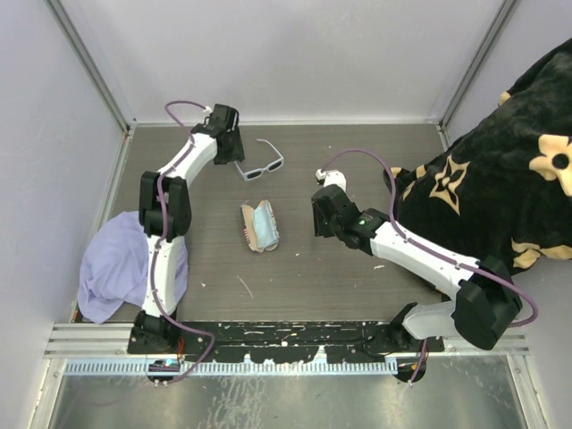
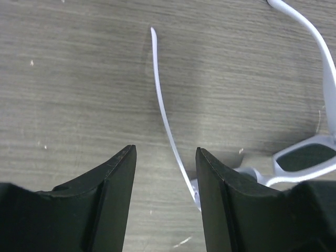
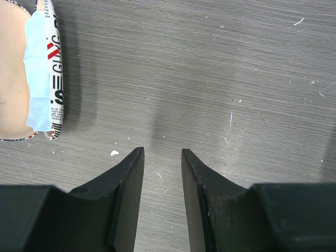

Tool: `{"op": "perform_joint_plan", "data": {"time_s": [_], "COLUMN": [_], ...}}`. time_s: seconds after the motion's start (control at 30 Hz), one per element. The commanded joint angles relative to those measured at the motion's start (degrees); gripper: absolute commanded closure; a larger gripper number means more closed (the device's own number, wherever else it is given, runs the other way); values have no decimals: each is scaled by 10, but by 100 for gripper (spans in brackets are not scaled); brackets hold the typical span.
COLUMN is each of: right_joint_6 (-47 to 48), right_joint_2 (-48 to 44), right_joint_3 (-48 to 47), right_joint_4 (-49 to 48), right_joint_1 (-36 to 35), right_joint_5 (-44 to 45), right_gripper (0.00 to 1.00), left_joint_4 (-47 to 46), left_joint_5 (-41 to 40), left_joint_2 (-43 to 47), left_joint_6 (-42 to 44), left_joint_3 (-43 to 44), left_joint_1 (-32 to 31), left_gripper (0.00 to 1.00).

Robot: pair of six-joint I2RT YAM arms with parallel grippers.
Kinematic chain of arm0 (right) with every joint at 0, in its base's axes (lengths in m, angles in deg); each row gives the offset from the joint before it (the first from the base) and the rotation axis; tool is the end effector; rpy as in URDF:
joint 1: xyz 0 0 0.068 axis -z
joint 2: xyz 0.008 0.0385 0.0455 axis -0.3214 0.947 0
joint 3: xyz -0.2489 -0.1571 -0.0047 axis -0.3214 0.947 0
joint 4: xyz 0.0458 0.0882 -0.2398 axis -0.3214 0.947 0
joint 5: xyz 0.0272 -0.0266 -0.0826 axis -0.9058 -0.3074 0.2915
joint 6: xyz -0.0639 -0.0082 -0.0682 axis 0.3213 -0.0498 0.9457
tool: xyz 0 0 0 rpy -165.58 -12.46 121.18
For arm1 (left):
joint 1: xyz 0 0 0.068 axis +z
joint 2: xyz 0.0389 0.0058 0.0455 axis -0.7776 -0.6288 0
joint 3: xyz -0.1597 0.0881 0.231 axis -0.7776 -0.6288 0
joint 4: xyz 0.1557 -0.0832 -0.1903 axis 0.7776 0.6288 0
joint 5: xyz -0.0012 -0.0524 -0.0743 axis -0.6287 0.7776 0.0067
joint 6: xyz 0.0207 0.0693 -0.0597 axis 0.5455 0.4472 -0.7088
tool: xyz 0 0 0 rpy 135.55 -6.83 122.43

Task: Organize the sunglasses
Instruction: Pick up the sunglasses from the center of the board.

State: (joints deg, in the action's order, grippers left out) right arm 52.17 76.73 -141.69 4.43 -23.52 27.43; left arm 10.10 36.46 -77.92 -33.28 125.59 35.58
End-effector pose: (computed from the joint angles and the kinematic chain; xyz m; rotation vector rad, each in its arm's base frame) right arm 0.2429 0.1840 0.2428 -0.2475 2.3199 0.1736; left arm 0.5392 -0.1363 0.1934 -0.2484 2.4695 -0.1111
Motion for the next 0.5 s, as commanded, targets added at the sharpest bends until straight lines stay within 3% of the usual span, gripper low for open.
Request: {"op": "perform_joint_plan", "data": {"time_s": [0.0,0.17,0.47], "right_joint_6": [-9,-10,-16], "right_joint_2": [-29,-30,-30], "right_joint_3": [10,20,23], "right_joint_4": [-20,-21,-24], "right_joint_1": [3,8,10], "right_joint_5": [1,1,-3], "right_gripper": [59,59,59], "left_joint_4": [26,29,38], "left_joint_5": [24,33,55], "left_joint_2": [-26,-59,-101], "left_joint_6": [21,20,15], "left_joint_3": [79,107,146], "left_joint_1": [16,24,25], "left_gripper": [48,49,60]}}
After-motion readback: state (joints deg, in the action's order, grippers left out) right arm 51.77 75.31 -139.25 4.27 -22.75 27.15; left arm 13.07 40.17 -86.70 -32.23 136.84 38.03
